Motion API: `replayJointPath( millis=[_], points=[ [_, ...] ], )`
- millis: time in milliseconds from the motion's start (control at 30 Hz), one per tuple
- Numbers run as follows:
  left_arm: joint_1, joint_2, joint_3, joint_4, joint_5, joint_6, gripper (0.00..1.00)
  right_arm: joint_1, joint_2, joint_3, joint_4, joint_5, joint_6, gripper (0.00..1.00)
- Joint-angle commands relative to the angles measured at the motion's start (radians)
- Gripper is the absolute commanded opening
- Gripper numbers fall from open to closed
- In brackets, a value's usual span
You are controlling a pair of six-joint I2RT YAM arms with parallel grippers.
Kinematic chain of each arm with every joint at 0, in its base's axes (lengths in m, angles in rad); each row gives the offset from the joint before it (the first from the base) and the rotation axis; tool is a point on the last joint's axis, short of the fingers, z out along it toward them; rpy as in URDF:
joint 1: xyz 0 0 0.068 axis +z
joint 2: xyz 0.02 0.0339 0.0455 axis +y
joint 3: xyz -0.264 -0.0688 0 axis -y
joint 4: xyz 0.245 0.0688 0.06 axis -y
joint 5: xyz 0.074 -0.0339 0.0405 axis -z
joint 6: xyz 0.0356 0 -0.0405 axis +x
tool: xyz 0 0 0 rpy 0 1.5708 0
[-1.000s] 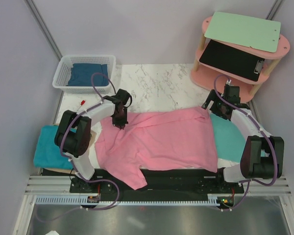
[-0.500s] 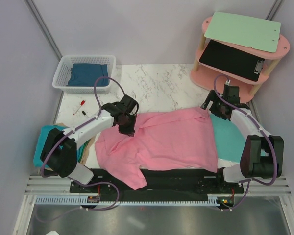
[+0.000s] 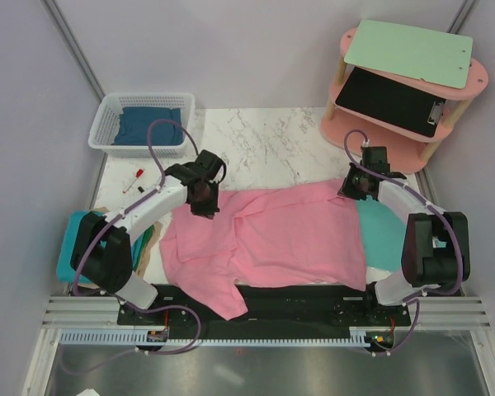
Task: Fold and stack the t-shirts
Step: Fold the flattened tshirt in 1/3 of the way
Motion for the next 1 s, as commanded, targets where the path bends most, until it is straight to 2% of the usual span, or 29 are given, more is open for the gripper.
replayJointPath(
  millis=[0,233,500,800,967],
  points=[
    [0.073,0.129,0.051,0.059,-0.049,0.012,0.02,0.030,0.021,0.060,0.035,-0.011,-0.009,0.00],
    [0.151,0.270,0.069,0.065,-0.056,0.007,0.02,0.071,0.121,0.080,0.023,-0.002,-0.025,0.00],
    [0.160,0.405,0.161,0.056,-0.117,-0.006,0.02,0.117,0.249,0.120,0.020,0.070,-0.022,0.00],
    [0.206,0.606,0.402,-0.003,-0.180,-0.008,0.02,0.133,0.441,0.295,0.024,0.126,-0.019,0.00],
    [0.269,0.736,0.644,-0.069,-0.225,0.030,0.02,0.133,0.539,0.421,0.012,0.136,-0.003,0.00]
  ],
)
